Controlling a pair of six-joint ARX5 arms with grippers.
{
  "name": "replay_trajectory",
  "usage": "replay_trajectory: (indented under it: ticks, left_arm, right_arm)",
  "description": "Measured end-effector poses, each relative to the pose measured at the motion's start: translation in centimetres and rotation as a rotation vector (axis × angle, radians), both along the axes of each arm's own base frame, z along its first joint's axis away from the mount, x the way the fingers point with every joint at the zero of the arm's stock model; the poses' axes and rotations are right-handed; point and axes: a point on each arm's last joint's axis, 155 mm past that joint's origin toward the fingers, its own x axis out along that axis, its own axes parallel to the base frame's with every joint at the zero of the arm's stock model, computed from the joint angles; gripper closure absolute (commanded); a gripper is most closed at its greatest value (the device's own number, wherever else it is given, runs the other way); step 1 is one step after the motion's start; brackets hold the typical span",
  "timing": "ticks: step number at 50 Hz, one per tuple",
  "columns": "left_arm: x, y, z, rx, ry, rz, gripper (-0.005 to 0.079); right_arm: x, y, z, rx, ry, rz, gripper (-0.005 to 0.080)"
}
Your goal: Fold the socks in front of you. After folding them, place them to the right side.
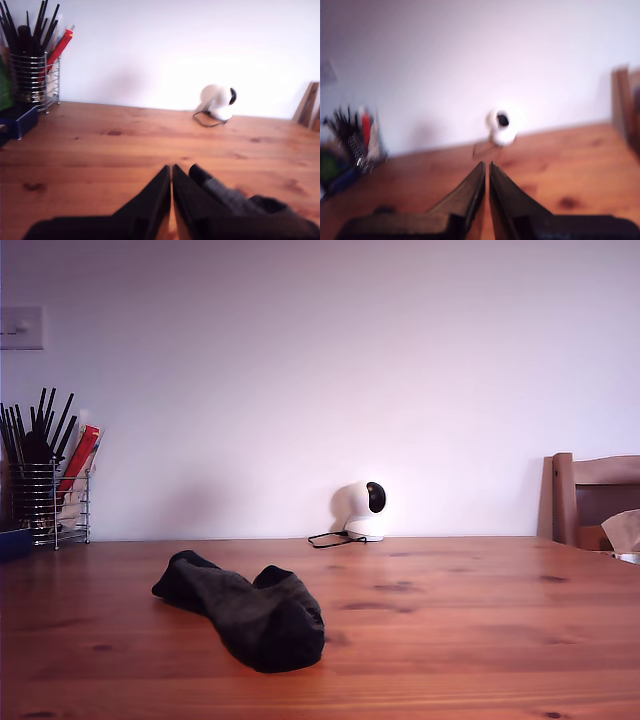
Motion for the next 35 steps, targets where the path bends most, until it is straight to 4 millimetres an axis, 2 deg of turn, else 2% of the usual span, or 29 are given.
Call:
replay_trajectory:
  ticks: [12, 17, 22, 28, 35]
  left_arm:
    - [-1.2, -1.7, 3.8, -0.033, -0.078, -0.100, 0.0761]
    - [-2.0, -2.4, 6.0, -0.029, -0.119, -0.136, 0.0761]
    - [-2.5, -3.1, 7.4, -0.025, -0.112, -0.178, 0.0761]
    - [-2.0, -3.9, 7.4, -0.032, -0.039, -0.227, 0.0761]
    - [-0.8, -5.0, 6.0, -0.051, 0.085, -0.296, 0.0761]
  right_arm:
    - [-0.2, 0.2, 0.5, -0.001, -0.005, 0.014, 0.0765]
    - [-0.6, 0.4, 2.2, -0.002, -0.022, 0.025, 0.0765]
    - [-0.8, 0.9, 4.2, -0.004, -0.015, 0.050, 0.0765]
    - [-0.4, 1.8, 5.3, -0.010, 0.047, 0.104, 0.0765]
    - [1.0, 3.6, 4.8, -0.020, 0.166, 0.210, 0.0765]
